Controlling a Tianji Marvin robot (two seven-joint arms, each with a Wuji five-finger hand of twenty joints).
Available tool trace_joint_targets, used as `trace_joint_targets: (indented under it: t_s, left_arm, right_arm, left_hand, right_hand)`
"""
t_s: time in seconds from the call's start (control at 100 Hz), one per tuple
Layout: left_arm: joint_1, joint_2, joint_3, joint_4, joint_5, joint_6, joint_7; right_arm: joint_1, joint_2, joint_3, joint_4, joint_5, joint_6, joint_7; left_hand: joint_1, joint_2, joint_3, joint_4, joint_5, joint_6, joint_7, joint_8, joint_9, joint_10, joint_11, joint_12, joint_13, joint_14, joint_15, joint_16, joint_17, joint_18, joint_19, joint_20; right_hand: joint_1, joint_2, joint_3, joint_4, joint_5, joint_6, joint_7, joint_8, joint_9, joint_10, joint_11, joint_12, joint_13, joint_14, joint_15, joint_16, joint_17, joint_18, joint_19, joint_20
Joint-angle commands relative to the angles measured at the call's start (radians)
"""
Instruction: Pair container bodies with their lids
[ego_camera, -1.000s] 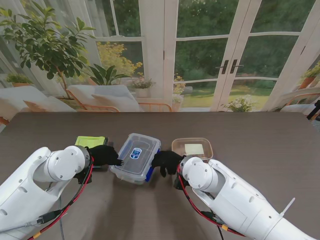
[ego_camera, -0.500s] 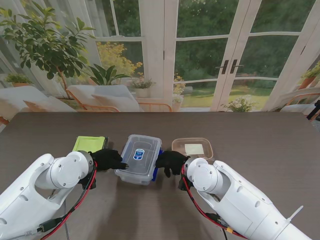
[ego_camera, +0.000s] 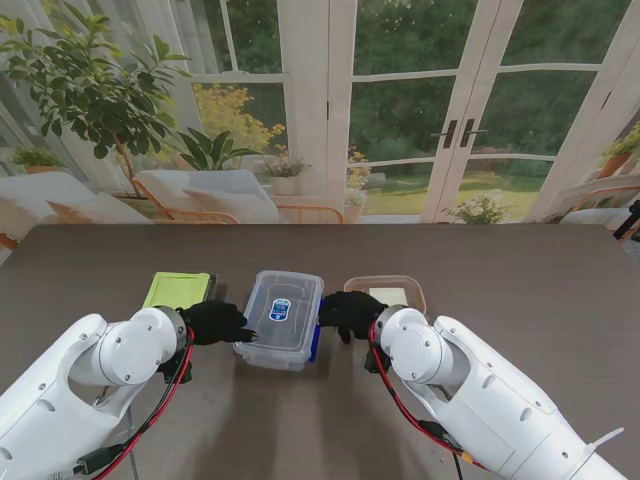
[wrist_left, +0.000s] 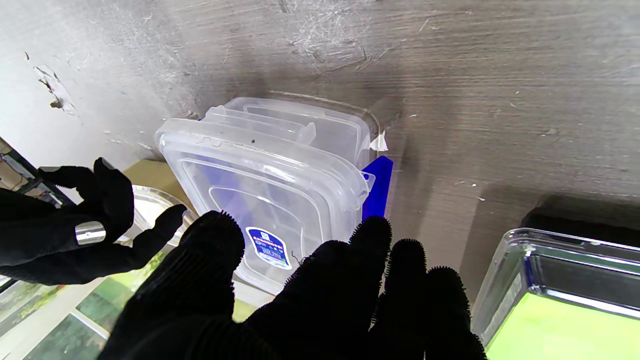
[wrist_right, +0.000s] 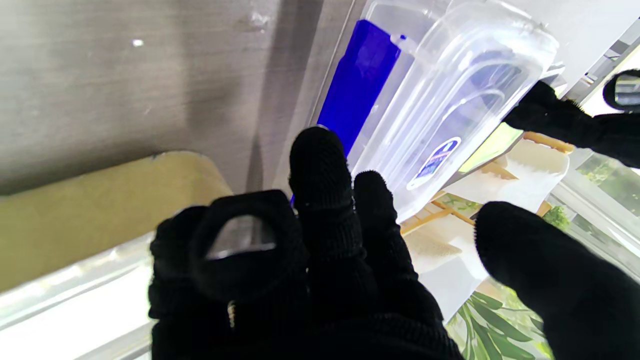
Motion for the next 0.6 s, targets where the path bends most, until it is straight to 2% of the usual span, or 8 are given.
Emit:
trace_joint_targets:
  t_s: [0.0, 0.1, 0.2, 0.26, 0.4, 0.5, 0.59]
  left_arm:
    - [0.005, -0.005, -0.004, 0.007, 0.001, -0.007, -0.028]
    - [0.004, -0.005, -0.017, 0.014, 0.007, -0.018, -0.028]
    - [-0.004, -0.004, -0.031, 0.021, 0.016, -0.029, -0.034]
    - [-0.009, -0.004, -0.040, 0.028, 0.024, -0.040, -0.034]
    - [-0.025, -0.007, -0.053, 0.048, 0.037, -0.051, -0.020]
    - [-0.040, -0.012, -0.056, 0.073, 0.040, -0.064, 0.007]
    - [-0.064, -0.019, -0.049, 0.108, 0.050, -0.082, 0.047]
  right_arm:
    - [0.014, -0.006, -0.001, -0.016, -0.006, 0.010, -0.003]
    - [0.032, -0.016, -0.015, -0.010, -0.033, 0.004, -0.041]
    - [0.061, -0.028, -0.043, 0.008, -0.059, -0.010, -0.079]
    - [0.080, -0.036, -0.060, 0.022, -0.069, -0.016, -0.099]
    - [0.120, -0.057, -0.097, 0.062, -0.064, -0.028, -0.139]
    - [0.153, -0.067, -0.128, 0.100, -0.069, -0.053, -0.153]
    - [0.189, -0.073, -0.163, 0.137, -0.084, -0.075, -0.153]
  left_hand:
    - [0.020, 0.045, -0.029, 0.019, 0.063, -0.078, 0.087, 0.043, 0.022, -0.037, 0.006, 0.008, 0.027, 0.023, 0.018, -0.004, -0.006, -0.032, 0.022, -0.006]
    - [0.020, 0.045, -0.029, 0.019, 0.064, -0.081, 0.087, 0.043, 0.021, -0.039, 0.005, 0.006, 0.028, 0.022, 0.018, -0.005, -0.006, -0.032, 0.022, -0.006]
    - [0.021, 0.044, -0.029, 0.019, 0.064, -0.085, 0.088, 0.043, 0.024, -0.037, 0.006, 0.005, 0.031, 0.025, 0.019, -0.005, -0.003, -0.027, 0.025, -0.006]
    - [0.019, 0.043, -0.028, 0.019, 0.073, -0.085, 0.091, 0.044, 0.036, -0.037, 0.010, 0.005, 0.042, 0.033, 0.029, -0.001, 0.007, -0.017, 0.039, 0.002]
    - [0.015, 0.040, -0.022, 0.019, 0.081, -0.086, 0.094, 0.045, 0.058, -0.034, 0.017, 0.011, 0.060, 0.053, 0.060, 0.012, 0.020, 0.010, 0.090, 0.027]
    - [0.007, 0.034, -0.006, 0.019, 0.102, -0.086, 0.105, 0.050, 0.086, -0.025, 0.038, 0.031, 0.086, 0.084, 0.114, 0.041, 0.043, 0.046, 0.192, 0.082]
    - [-0.005, 0.026, 0.017, 0.017, 0.116, -0.085, 0.116, 0.056, 0.118, -0.017, 0.068, 0.070, 0.128, 0.121, 0.197, 0.095, 0.075, 0.077, 0.316, 0.146]
  right_hand:
    - [-0.025, 0.004, -0.025, -0.024, 0.000, -0.024, 0.006, 0.004, 0.049, -0.007, 0.025, 0.015, 0.024, -0.010, 0.017, 0.006, 0.411, 0.026, 0.060, 0.003]
    - [-0.025, -0.008, -0.027, -0.025, 0.058, -0.059, 0.009, 0.003, 0.000, -0.013, 0.014, 0.019, 0.025, -0.021, -0.033, -0.017, 0.376, -0.003, 0.047, 0.000]
    - [-0.028, -0.023, -0.032, -0.028, 0.076, -0.113, 0.008, 0.005, -0.140, -0.030, 0.010, 0.027, 0.016, -0.027, -0.171, -0.086, 0.266, -0.070, 0.014, 0.010]
    - [-0.029, -0.028, -0.038, -0.030, 0.073, -0.141, 0.009, 0.008, -0.248, -0.040, 0.008, 0.023, -0.087, -0.043, -0.213, -0.088, 0.166, -0.114, -0.033, 0.011]
    - [-0.024, -0.043, -0.041, -0.034, 0.060, -0.162, 0.018, 0.016, -0.435, -0.041, -0.026, -0.036, -0.321, -0.045, -0.314, -0.106, -0.012, -0.157, -0.126, 0.025]
    - [-0.025, -0.065, -0.049, -0.038, 0.038, -0.179, 0.017, 0.018, -0.519, -0.053, -0.082, -0.117, -0.453, -0.047, -0.498, -0.190, -0.125, -0.162, -0.253, -0.002]
    - [-0.021, -0.099, -0.100, -0.053, -0.024, -0.192, 0.019, 0.023, -0.584, -0.070, -0.119, -0.164, -0.535, -0.070, -0.627, -0.251, -0.196, -0.181, -0.332, -0.025]
